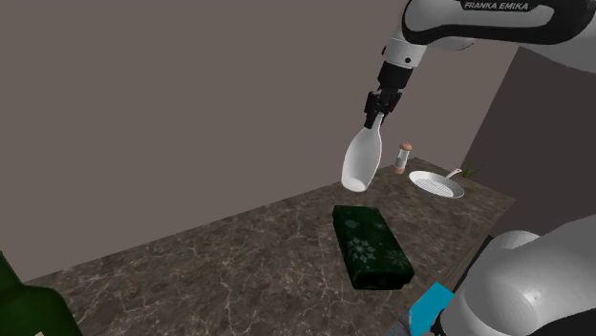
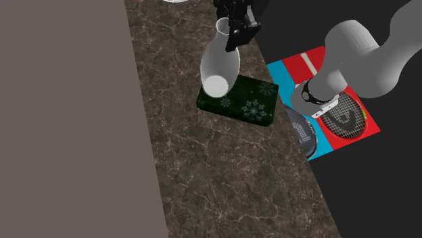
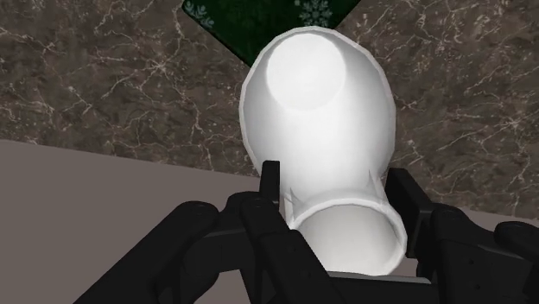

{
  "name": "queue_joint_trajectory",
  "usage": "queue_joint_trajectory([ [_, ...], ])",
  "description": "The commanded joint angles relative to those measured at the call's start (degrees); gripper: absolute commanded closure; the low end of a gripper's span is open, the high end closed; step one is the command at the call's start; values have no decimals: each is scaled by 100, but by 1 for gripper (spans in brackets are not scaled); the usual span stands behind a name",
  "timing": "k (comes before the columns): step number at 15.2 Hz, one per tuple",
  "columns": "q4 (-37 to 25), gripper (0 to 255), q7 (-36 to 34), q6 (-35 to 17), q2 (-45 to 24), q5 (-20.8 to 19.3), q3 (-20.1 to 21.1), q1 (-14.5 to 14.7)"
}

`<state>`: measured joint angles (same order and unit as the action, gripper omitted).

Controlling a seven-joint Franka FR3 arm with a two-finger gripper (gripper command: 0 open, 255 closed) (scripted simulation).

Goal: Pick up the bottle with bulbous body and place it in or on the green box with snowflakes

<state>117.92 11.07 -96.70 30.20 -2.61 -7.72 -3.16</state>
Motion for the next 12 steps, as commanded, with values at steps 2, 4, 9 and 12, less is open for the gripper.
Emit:
queue_joint_trajectory([
  [2,145,255,49,391,537,-59,-7,-56],
  [4,227,255,70,656,885,-91,-1,-92],
  [9,498,255,108,906,1408,-140,2,-153],
  [12,804,255,105,706,1513,-155,-7,-164],
])
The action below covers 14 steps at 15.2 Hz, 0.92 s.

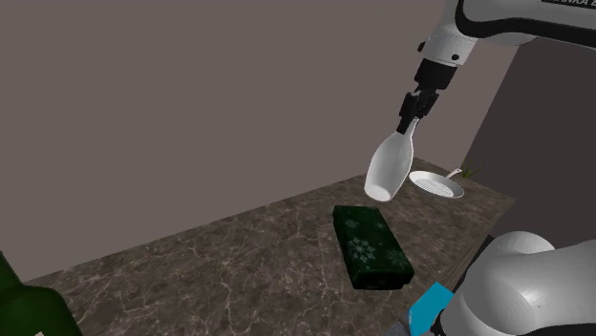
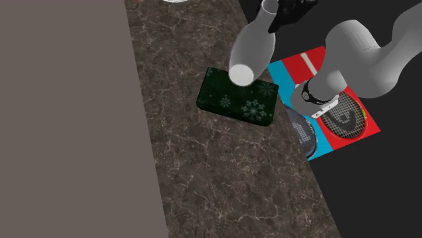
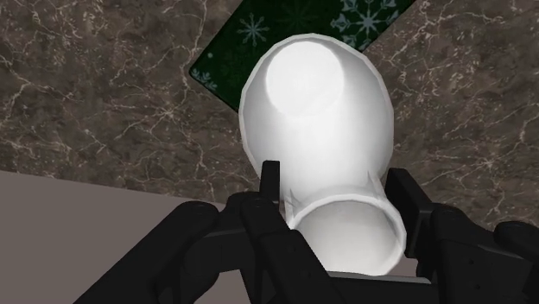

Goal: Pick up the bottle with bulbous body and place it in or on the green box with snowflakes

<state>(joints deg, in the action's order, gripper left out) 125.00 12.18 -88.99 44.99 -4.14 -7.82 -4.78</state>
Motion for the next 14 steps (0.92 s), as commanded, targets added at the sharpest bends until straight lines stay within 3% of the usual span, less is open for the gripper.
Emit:
queue_joint_trajectory([
  [1,196,255,-7,-132,67,-7,-1,-6],
  [14,1420,255,-14,-1011,413,-82,-62,-58],
])
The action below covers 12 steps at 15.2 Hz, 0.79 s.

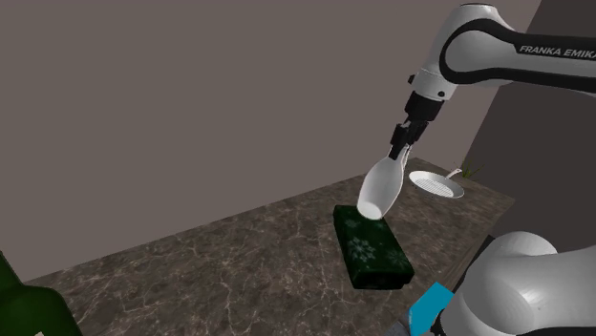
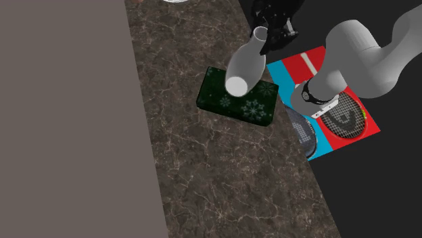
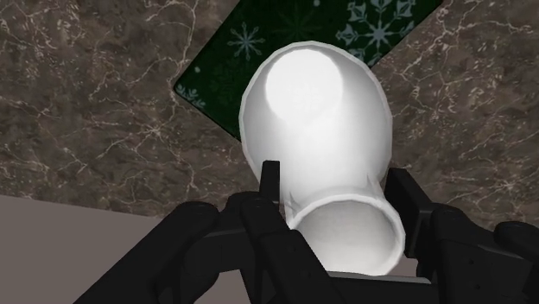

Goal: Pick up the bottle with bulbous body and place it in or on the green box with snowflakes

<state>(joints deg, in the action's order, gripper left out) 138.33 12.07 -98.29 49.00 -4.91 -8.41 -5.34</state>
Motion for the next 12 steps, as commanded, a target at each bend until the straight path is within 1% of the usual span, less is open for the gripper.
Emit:
queue_joint_trajectory([
  [1,174,255,-4,-149,32,-11,-9,-6],
  [12,1153,255,-3,-986,173,-96,-92,-58],
])
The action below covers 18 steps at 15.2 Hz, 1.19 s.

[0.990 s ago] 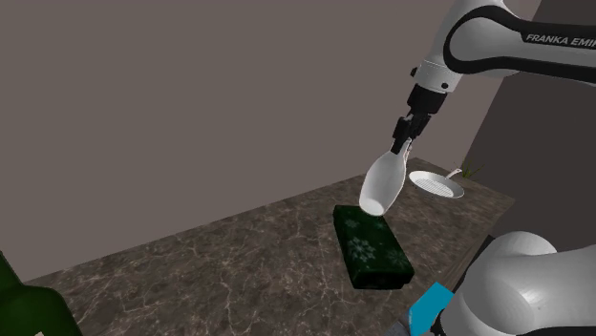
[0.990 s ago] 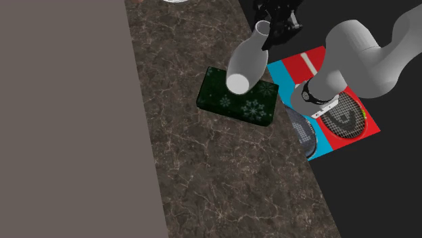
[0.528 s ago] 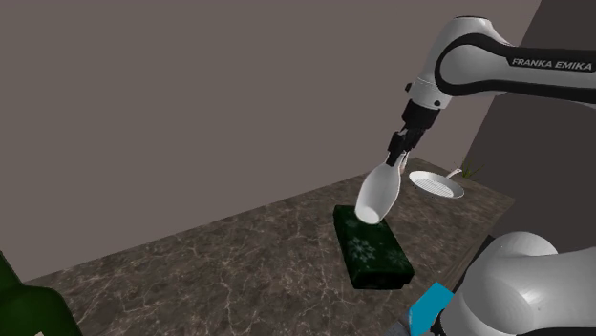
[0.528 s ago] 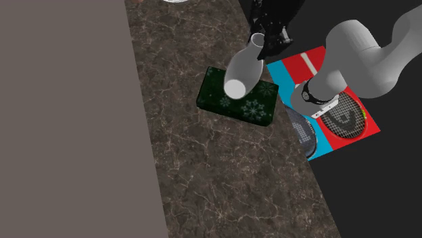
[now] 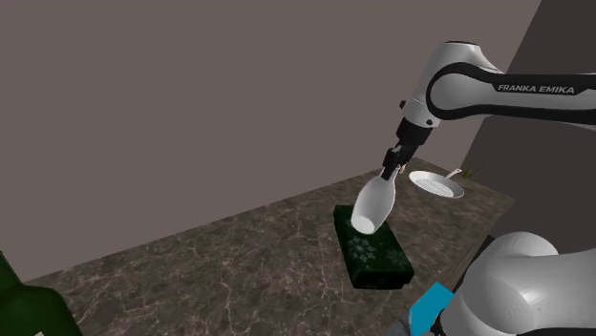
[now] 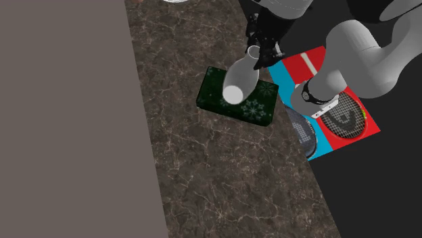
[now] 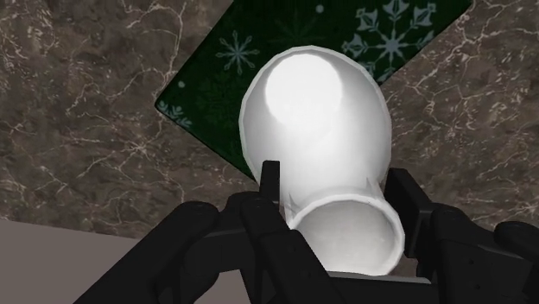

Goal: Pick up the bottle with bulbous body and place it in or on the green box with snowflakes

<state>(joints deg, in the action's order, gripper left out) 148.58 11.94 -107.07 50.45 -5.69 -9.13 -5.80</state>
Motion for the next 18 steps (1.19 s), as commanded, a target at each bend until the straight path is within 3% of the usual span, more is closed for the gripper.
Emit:
queue_joint_trajectory([
  [1,129,255,11,-109,27,-18,-20,-13],
  [8,129,255,11,-109,27,-18,-20,-13],
  [9,127,0,12,-109,25,-19,-21,-13],
  [14,129,0,11,-109,27,-18,-20,-13],
  [18,-573,0,21,637,72,38,47,7],
])
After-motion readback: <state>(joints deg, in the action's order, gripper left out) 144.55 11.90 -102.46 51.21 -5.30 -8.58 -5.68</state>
